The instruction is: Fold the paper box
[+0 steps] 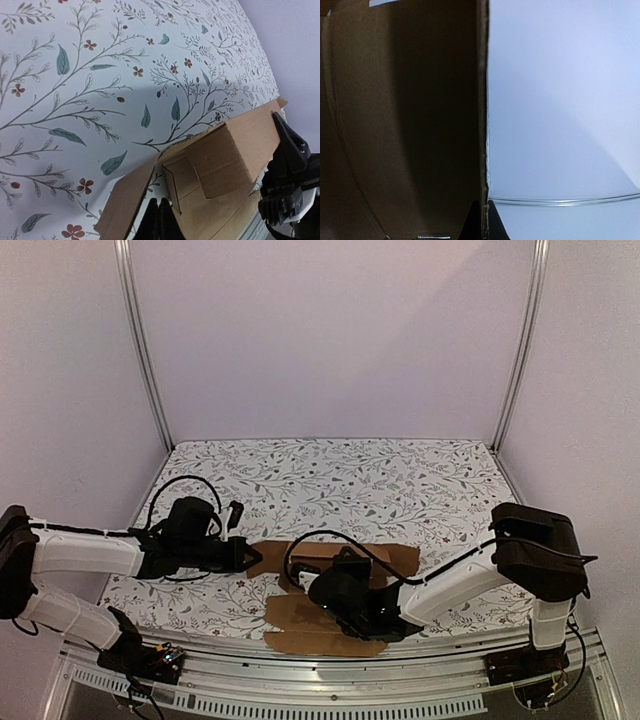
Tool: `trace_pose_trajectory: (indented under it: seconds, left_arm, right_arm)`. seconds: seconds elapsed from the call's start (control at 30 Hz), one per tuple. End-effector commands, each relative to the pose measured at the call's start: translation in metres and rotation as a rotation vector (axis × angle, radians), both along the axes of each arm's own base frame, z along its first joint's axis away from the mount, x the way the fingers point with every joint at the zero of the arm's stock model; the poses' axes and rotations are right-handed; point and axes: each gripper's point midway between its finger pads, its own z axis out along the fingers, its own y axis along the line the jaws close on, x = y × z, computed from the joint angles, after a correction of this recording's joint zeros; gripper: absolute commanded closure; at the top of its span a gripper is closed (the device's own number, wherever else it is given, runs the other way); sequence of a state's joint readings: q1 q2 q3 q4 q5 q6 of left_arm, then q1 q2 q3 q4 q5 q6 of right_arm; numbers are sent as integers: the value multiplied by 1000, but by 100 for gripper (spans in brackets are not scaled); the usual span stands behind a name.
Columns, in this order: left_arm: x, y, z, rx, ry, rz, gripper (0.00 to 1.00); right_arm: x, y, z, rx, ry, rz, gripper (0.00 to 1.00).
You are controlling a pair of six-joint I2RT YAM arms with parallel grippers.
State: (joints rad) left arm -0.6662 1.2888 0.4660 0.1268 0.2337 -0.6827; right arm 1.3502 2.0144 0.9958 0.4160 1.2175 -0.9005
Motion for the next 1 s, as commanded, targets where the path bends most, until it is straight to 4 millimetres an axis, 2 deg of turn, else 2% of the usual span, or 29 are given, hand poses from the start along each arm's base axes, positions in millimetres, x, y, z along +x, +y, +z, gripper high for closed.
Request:
trace_pose_trajectory:
  seconds: [0.0, 0.07, 0.27, 0.4, 0.53, 0.67, 0.83, 0.97]
  left_arm:
    - [2, 1, 26, -34, -46, 0, 100]
    - [4, 7, 39, -16, -76, 17, 100]
    - [20, 44, 64, 90, -138, 153, 100]
    - [34, 50, 64, 98, -115, 181, 100]
    - [47, 37, 56, 66, -90, 143, 100]
    - [58, 22, 39, 62, -53, 101, 100]
    - [64, 8, 27, 28, -50, 61, 100]
    - [60, -2, 21, -7, -33, 8, 100]
  right_arm:
    - [-4, 0, -5, -13, -29, -3, 100]
    - [-5, -1, -6, -19, -32, -1, 100]
    - [-7, -1, -5, -17, -44, 8, 100]
    - [-10, 2, 1, 11, -69, 21, 100]
    - [-12, 5, 9, 22, -108, 36, 100]
    - [-13, 8, 12, 14, -140, 50, 100]
    - [-14, 10, 8, -16, -165, 62, 100]
    - [-14, 10, 5, -23, -160, 69, 100]
